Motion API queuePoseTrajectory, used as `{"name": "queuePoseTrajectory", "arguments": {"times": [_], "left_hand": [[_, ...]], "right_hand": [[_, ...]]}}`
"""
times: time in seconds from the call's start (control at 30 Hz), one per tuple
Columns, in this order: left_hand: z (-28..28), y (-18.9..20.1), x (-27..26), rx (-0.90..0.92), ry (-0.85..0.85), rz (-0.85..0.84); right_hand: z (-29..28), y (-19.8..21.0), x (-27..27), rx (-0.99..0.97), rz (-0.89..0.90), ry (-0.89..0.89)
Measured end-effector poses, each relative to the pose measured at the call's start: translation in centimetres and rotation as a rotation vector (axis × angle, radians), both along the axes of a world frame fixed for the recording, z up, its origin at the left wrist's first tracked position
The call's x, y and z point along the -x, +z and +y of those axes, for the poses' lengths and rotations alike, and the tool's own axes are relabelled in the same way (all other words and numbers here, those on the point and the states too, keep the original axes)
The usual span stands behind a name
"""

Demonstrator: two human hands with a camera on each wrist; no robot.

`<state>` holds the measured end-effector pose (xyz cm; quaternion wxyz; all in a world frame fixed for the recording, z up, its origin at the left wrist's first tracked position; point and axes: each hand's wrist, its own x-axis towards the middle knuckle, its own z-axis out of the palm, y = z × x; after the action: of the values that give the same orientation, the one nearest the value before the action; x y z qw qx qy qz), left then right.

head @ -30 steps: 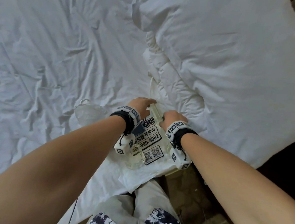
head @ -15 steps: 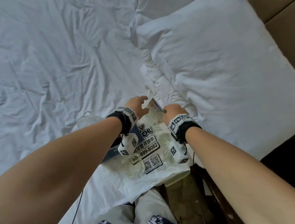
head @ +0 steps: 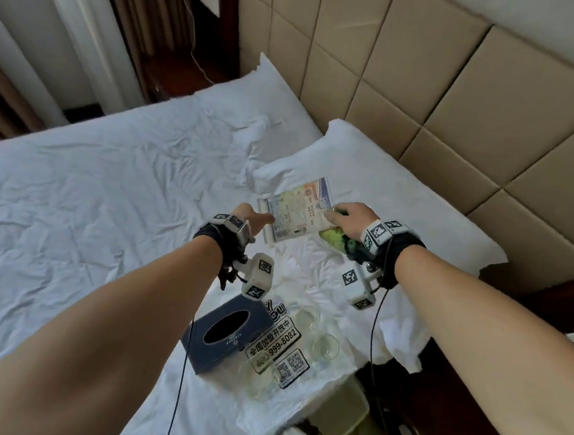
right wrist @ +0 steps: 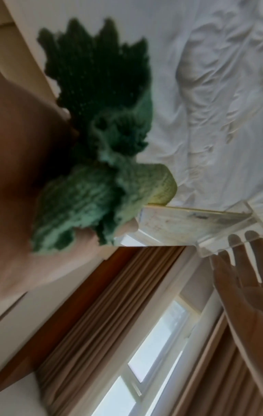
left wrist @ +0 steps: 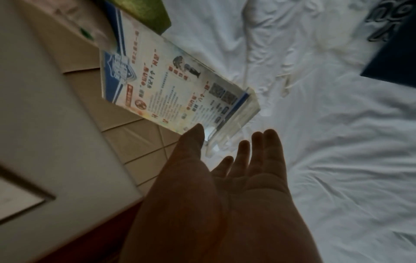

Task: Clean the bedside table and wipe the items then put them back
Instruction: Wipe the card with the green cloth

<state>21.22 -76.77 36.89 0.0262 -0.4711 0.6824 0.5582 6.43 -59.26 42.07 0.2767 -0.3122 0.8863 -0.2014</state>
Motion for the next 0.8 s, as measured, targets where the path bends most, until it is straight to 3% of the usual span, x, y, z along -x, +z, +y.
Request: {"name": "queuePoseTrajectory", "arguments": {"times": [0.23, 0.43, 0.6, 0.8], "left_hand": [[5.7, 11.0, -0.9, -0.101, -0.003, 0.34], [12.1, 18.8, -0.5, -0.114, -0.095, 0.477], [17.3, 23.1, -0.2, -0.207, -0.259, 0.571], [26.2, 26.2, 0.2, -0.187, -0.405, 0.628]], "right_hand": [[8.4, 9.3, -1.3, 0.267, -0.026, -0.159], [16.3, 16.1, -2.0, 0.404, -0.053, -0.224], [23.9, 20.6, -3.2, 0.403, 0.085, -0.293], [33.1, 22.7, -4.4, 0.495, 0.184, -0.524]]}}
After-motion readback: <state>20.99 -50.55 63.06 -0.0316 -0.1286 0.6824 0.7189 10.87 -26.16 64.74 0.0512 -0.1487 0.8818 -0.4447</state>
